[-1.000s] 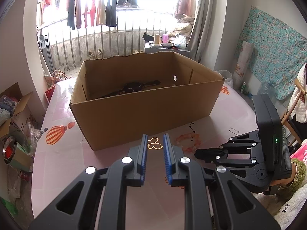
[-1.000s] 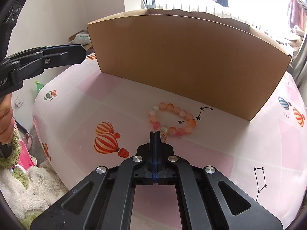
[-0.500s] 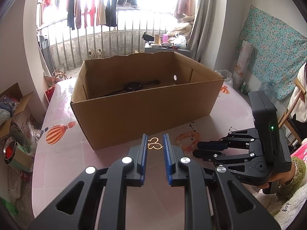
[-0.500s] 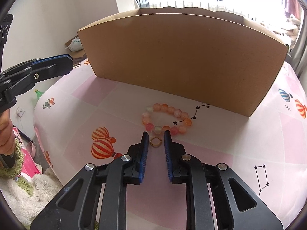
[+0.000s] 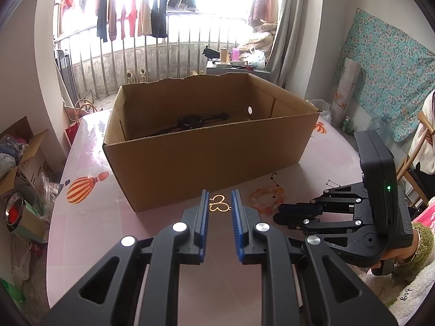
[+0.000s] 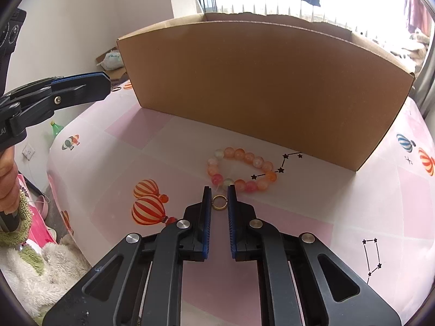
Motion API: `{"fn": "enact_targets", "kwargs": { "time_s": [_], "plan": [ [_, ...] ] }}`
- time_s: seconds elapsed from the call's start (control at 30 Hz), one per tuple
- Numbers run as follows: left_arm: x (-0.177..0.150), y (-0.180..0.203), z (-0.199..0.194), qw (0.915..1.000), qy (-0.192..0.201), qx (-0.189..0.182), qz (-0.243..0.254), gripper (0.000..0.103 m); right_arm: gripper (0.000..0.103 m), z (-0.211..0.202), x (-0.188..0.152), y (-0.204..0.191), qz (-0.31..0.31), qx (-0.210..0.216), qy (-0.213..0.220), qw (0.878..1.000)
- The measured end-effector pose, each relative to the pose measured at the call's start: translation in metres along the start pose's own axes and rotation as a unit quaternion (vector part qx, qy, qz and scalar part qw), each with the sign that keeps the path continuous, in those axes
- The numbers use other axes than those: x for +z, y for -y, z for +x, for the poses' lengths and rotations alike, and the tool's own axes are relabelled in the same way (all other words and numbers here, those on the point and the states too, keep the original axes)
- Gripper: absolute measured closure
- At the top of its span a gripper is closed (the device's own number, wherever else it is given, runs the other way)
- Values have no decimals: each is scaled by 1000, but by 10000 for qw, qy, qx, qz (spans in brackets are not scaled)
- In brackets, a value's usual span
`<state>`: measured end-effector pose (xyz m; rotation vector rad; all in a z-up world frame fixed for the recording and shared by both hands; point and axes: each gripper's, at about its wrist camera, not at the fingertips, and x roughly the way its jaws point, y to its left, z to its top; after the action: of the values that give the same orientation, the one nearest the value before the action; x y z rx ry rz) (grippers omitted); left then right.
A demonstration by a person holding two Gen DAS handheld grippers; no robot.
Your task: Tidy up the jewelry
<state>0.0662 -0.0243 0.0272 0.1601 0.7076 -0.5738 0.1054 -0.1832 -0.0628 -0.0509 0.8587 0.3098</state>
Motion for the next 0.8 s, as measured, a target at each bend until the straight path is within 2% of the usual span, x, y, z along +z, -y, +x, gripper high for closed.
{"fn": "enact_targets", "kwargs": {
  "time_s": [0.27,0.47,0.57,0.67,0.8],
  "plan": [
    [6,4,-16,9998,204,41,71,87,94,-37,3,6,76,32,341,9994],
    [46,10,-39,9966,738,-242,270,87,94,-100,41,19,66,69,1234,9923],
    [74,9,-32,9954,834,-321,355,87,93,-116,66,33,20,88,1543,9880],
    [97,7,-6,9966,580,-511,295,87,93,-110,94,52,-45,66,1479,9890],
    [121,1,50,9972,-104,-738,86,87,93,-71,132,79,41,146,880,9960]
  ]
}}
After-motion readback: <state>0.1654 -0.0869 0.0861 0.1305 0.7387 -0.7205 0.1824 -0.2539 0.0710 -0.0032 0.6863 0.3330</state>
